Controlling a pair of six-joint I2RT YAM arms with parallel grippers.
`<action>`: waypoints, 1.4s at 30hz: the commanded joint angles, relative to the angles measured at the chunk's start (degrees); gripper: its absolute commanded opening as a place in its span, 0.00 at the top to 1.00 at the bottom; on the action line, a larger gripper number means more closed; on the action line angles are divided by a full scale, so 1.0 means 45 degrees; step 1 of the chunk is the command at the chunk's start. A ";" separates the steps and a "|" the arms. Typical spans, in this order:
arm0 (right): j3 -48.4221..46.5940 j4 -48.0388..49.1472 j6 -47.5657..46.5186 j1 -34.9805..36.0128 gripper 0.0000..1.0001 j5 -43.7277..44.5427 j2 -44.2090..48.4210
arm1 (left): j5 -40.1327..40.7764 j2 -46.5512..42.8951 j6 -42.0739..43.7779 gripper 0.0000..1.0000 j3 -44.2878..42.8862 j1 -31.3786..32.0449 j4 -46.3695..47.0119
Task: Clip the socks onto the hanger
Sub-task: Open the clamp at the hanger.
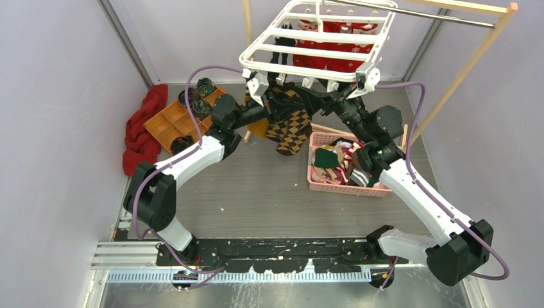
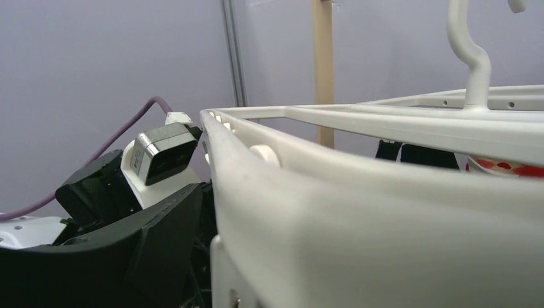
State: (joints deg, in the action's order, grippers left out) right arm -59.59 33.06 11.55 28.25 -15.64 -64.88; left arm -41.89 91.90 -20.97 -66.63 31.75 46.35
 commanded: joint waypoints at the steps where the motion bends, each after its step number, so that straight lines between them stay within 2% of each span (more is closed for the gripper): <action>1: -0.0488 0.1045 0.0390 0.0117 0.23 0.0316 -0.0090 | -0.0149 0.0017 -0.0143 1.00 -0.0671 -0.0063 0.0565; 16: -0.0330 0.1866 0.0189 0.0460 0.35 0.1073 -0.0463 | -0.0184 0.0100 -0.0259 1.00 -0.0789 -0.0063 0.0541; 29: -0.0273 0.1874 -0.0031 0.0476 0.77 0.0817 -0.0386 | -0.0237 0.0040 -0.0356 1.00 -0.0789 -0.0063 0.0541; 36: -0.0253 0.1814 0.0100 0.0472 0.87 0.0559 -0.0294 | -0.0337 -0.0352 -0.0398 1.00 -0.0590 -0.0063 0.0354; 42: -0.0292 0.1647 0.0413 0.0472 0.90 0.0451 -0.0163 | -0.0689 -0.0988 0.0201 1.00 -0.0699 -0.0081 -0.0788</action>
State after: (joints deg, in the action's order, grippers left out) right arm -59.59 38.94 12.45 30.50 -13.45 -67.24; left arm -43.03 91.98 -22.02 -67.51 31.75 44.66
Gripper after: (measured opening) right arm 0.300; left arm 0.024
